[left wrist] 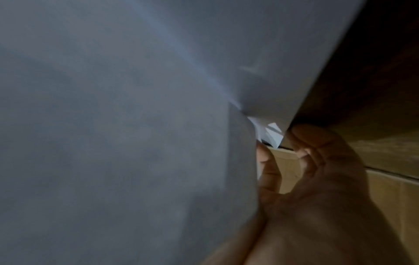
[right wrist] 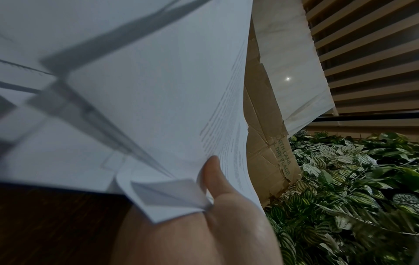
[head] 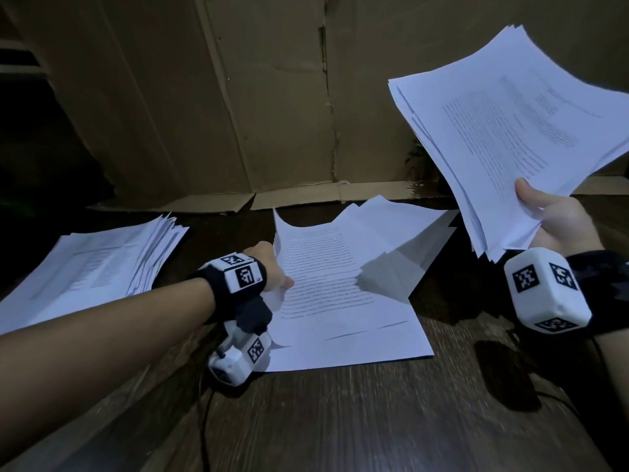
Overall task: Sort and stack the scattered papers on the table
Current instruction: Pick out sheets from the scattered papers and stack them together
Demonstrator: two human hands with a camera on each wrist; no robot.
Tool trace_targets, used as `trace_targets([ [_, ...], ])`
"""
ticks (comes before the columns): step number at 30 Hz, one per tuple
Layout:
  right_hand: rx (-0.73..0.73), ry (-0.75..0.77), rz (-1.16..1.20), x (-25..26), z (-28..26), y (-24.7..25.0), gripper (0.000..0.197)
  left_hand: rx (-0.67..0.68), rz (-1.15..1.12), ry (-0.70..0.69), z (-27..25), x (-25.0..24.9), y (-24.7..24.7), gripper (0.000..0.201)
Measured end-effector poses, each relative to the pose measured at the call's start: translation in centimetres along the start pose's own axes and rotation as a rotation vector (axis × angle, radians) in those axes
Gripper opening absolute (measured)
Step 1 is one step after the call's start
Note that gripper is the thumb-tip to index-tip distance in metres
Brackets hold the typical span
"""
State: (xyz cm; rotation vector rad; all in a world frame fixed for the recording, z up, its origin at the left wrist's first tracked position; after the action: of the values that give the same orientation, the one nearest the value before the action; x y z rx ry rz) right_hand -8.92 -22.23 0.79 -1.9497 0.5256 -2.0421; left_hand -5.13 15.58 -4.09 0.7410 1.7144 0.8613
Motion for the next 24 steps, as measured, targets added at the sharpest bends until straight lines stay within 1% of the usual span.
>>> trace_targets([
  [1, -0.009, -0.008, 0.005, -0.1, 0.1, 0.1, 0.057, 0.006, 0.002, 0.025, 0.0, -0.2, -0.1, 0.057],
  [3, -0.028, 0.009, 0.003, 0.1, 0.0, 0.1, 0.043, 0.027, 0.007, 0.055, 0.1, -0.6, 0.0, 0.070],
  [7, -0.059, 0.042, -0.012, 0.2, -0.4, -0.2, 0.036, 0.113, -0.086, 0.103, 1.5, 0.0, 0.0, 0.100],
  [8, -0.061, 0.048, -0.009, 0.3, -0.5, -0.3, 0.034, 0.119, -0.129, 0.097, 2.5, 0.4, -0.1, 0.097],
  [9, -0.066, 0.050, -0.011, 0.3, -0.6, -0.4, 0.034, 0.115, -0.170, 0.087, 3.2, 0.8, 0.0, 0.086],
  [10, -0.068, 0.049, -0.012, 0.3, -0.6, -0.5, 0.035, 0.094, -0.214, 0.076, 2.5, 0.7, 0.4, 0.073],
  [13, -0.065, 0.059, -0.008, 0.4, -0.6, -0.4, 0.034, -0.017, -0.406, 0.050, 0.8, 0.7, 2.0, 0.037],
  [14, -0.056, 0.060, -0.005, 0.3, -0.6, -0.5, 0.033, -0.052, -0.489, 0.030, 1.0, 1.0, 2.3, 0.033],
  [15, -0.045, 0.059, -0.002, 0.2, -0.6, -0.5, 0.033, -0.083, -0.570, 0.000, 0.8, 1.1, 2.7, 0.035],
  [16, -0.042, 0.058, -0.006, 0.2, -0.6, -0.4, 0.035, -0.118, -0.639, -0.055, 0.5, 1.1, 3.1, 0.039],
  [17, -0.043, 0.057, -0.012, 0.1, -0.5, -0.4, 0.037, -0.145, -0.674, -0.138, 0.1, 0.8, 3.5, 0.044],
  [19, -0.035, 0.039, -0.035, 0.0, -0.5, -0.4, 0.041, -0.178, -0.627, -0.340, -0.6, 0.0, 4.2, 0.039],
  [20, -0.037, 0.029, -0.043, -0.1, -0.5, -0.2, 0.042, -0.186, -0.576, -0.410, -1.0, -0.5, 4.5, 0.035],
  [22, -0.042, 0.016, -0.053, -0.2, -0.4, 0.0, 0.042, -0.229, -0.526, -0.503, -1.7, -1.3, 5.2, 0.030],
  [23, -0.036, 0.010, -0.046, -0.2, -0.4, -0.1, 0.042, -0.263, -0.559, -0.517, -1.9, -1.5, 5.7, 0.028],
  [24, -0.023, 0.006, -0.039, -0.3, -0.4, -0.2, 0.041, -0.302, -0.637, -0.505, -1.9, -1.4, 6.2, 0.024],
])
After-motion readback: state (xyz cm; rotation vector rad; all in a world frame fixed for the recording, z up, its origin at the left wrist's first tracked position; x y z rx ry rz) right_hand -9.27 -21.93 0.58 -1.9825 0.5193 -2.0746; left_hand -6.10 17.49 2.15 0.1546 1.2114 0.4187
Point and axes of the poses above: each hand's wrist, its own z-axis towards the middle knuckle, its own y-axis out of the back of the hand, x = y × z, the point moved 6 cm from there along z, towards the middle knuckle, and after that the axes turned 13 degrees about -z, right-handed, at the moved point
